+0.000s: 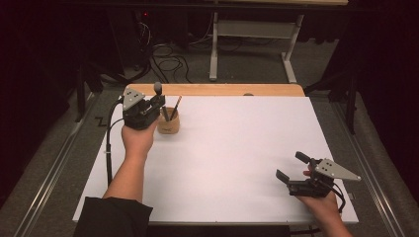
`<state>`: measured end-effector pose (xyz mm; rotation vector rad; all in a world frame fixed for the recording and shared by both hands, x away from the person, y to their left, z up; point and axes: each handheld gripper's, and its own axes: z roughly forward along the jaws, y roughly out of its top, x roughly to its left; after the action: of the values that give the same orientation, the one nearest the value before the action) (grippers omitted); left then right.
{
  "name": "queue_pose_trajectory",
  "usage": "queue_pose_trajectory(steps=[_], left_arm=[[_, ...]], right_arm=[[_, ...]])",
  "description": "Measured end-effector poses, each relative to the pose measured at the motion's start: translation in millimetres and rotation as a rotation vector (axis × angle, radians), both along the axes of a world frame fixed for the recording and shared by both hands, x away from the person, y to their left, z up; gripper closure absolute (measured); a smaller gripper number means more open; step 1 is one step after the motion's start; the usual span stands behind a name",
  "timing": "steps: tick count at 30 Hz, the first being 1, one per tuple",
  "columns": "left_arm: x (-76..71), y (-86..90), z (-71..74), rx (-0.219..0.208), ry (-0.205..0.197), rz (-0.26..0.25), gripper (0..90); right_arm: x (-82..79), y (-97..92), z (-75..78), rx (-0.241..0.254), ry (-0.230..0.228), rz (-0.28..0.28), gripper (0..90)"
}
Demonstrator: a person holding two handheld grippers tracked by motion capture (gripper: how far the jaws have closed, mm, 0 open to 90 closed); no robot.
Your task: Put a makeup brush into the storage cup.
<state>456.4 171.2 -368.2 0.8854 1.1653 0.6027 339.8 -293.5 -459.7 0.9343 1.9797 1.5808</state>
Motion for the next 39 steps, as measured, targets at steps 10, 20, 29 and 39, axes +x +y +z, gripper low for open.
queue_pose_trajectory(steps=[10,20,29,39], left_arm=[[15.0,-5.2,-2.7,0.008,0.001,0.011,78.8],[26.0,-10.3,-14.6,0.026,0.019,0.020,78.8],[29.9,-15.9,-23.7,0.043,0.033,0.023,78.7],[32.3,-16.8,-35.9,0.036,0.058,0.024,78.7]], right_arm=[[0.1,0.8,-1.0,0.000,0.004,0.002,0.4],[0.0,2.6,-2.4,-0.004,0.007,0.008,0.4],[-0.6,2.1,-2.5,-0.002,0.010,0.009,0.4],[-0.2,1.8,-3.4,-0.002,0.011,0.006,0.4]])
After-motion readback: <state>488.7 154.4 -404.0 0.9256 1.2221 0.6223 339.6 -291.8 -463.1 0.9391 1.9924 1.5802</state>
